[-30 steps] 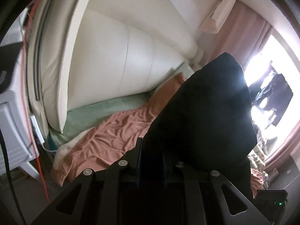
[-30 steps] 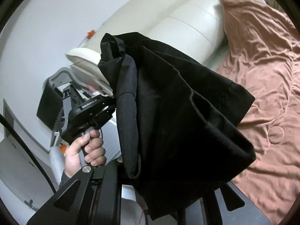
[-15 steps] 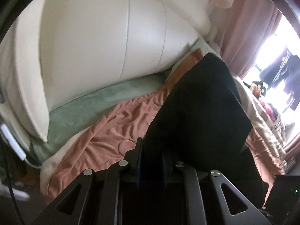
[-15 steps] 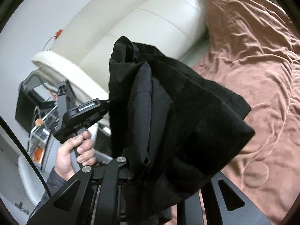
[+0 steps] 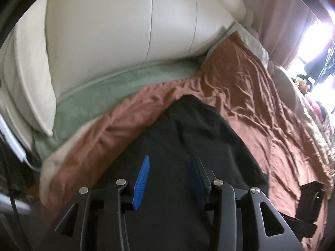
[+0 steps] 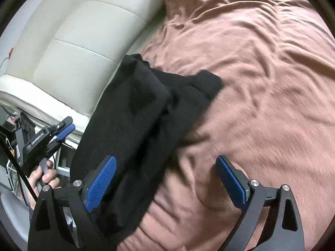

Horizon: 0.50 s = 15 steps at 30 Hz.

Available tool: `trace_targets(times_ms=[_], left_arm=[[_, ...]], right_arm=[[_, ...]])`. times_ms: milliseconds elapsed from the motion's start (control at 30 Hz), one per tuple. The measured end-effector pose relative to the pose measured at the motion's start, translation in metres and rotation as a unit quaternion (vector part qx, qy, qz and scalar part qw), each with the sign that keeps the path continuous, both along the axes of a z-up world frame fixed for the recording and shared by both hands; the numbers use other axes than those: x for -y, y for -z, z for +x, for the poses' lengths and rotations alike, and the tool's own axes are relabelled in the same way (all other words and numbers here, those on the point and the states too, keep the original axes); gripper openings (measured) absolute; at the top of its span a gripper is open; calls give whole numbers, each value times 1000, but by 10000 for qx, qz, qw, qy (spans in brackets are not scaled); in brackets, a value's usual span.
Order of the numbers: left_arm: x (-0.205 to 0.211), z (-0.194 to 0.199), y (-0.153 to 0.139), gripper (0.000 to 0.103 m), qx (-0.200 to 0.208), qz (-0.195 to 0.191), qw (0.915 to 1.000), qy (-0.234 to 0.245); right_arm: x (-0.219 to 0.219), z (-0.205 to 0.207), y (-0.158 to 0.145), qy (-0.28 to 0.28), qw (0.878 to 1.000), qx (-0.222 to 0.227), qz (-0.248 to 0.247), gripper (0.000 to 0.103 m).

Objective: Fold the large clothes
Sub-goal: 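Lower the bundle onto the bed corner by the headboard and open both tools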

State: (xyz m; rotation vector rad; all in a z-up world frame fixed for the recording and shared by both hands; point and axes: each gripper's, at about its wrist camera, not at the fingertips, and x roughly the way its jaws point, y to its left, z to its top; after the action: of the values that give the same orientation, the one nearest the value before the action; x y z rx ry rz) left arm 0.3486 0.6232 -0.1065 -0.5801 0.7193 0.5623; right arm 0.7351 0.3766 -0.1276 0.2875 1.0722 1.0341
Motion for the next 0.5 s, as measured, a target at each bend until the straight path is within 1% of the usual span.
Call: trace_targets(times_ms=[67, 133, 200, 333, 500], left_arm=[[10, -7, 2, 43, 92, -116, 9999, 38], [23, -12, 4, 43, 101, -84, 9999, 97], [39, -23, 5, 43, 11, -15, 9999, 152], [64, -40, 7, 43, 38, -111, 9997, 225], [97, -57, 2, 43, 42, -26, 9994, 355]], right_arm=[[6, -14, -7, 27, 9999, 99, 16, 95], [10, -30, -18, -1, 9997, 213, 79, 95], [14, -42, -29, 2, 9995, 284, 117, 95], [24, -64, -51, 15, 9990, 408, 206, 95], [46, -99, -82, 63, 9970, 769, 80, 95]])
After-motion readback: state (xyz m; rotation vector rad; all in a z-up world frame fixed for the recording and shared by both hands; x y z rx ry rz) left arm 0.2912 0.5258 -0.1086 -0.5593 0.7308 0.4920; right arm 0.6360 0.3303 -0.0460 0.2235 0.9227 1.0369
